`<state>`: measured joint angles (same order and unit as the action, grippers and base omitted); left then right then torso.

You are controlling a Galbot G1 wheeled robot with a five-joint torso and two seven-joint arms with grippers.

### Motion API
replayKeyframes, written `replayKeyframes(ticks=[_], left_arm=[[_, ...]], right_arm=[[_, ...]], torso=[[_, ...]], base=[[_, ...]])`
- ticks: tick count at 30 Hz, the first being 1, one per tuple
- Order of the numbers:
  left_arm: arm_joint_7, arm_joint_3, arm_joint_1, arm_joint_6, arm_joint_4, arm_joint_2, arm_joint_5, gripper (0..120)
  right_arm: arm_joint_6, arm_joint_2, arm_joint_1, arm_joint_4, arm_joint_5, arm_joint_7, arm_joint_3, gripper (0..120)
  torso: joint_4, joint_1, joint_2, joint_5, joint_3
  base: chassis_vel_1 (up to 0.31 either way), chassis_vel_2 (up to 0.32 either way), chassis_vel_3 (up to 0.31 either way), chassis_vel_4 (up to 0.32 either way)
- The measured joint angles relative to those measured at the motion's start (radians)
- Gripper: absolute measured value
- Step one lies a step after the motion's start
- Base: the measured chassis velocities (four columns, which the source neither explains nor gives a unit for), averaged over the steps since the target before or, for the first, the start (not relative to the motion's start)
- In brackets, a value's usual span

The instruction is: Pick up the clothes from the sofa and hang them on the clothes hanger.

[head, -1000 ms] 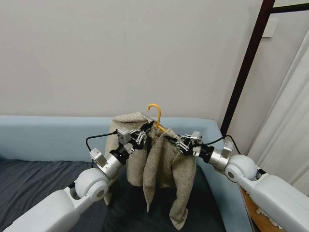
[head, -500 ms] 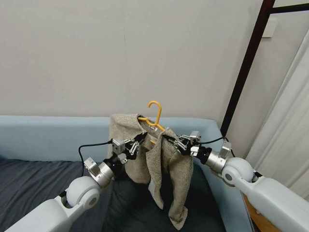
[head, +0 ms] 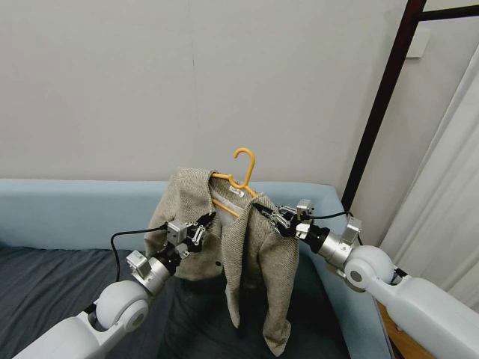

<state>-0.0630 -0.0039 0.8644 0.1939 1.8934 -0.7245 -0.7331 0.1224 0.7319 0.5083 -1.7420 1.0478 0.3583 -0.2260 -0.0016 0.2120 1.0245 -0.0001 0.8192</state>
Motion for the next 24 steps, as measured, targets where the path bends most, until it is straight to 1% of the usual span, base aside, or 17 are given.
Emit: replayKeyframes(ticks=[4,9,12,14,16,22,24], left_arm=[[-0.014,-0.023,-0.013,-0.001,0.009,0.015,-0.021,0],[-0.012,-0.019,-0.037,-0.001,0.032,0.023,-0.055,0],[0.019,0.012,-0.066,0.006,0.068,0.012,-0.104,0],[0.032,0.019,-0.069,0.01,0.076,0.006,-0.115,0],[0.069,0.038,-0.068,0.02,0.087,-0.006,-0.129,0],[0.151,0.062,-0.044,0.046,0.086,-0.024,-0.132,0],[0.16,0.064,-0.039,0.048,0.082,-0.025,-0.13,0]], right_arm=[[0.0,-0.001,0.003,0.007,-0.044,-0.001,0.01,10],[0.0,0.005,0.003,0.01,-0.058,-0.003,0.009,10],[0.0,0.015,0.002,0.012,-0.072,-0.027,-0.003,10],[0.0,0.017,0.002,0.012,-0.073,-0.037,-0.008,10],[0.0,0.023,0.002,0.014,-0.074,-0.049,-0.018,10],[0.001,0.035,0.002,0.014,-0.066,-0.059,-0.034,10],[0.001,0.036,0.002,0.014,-0.061,-0.061,-0.035,10]], torso=[[0.0001,0.0,0.0,0.0,0.0],[0.0001,0.0,0.0,0.0002,0.0],[0.0,0.0,0.0,0.0001,0.0],[0.0,0.0,0.0,0.0002,0.0],[0.0,0.0,0.0,0.0001,0.0],[0.0001,0.0,0.0,0.0001,0.0],[0.0001,0.0,0.0,0.0001,0.0]], base=[[0.0,0.0,0.0,0.0],[0.0,0.0,0.0,0.0],[0.0,0.0,0.0,0.0],[0.0,0.0,0.0,0.0],[0.0,0.0,0.0,0.0],[0.0,0.0,0.0,0.0],[0.0,0.0,0.0,0.0]])
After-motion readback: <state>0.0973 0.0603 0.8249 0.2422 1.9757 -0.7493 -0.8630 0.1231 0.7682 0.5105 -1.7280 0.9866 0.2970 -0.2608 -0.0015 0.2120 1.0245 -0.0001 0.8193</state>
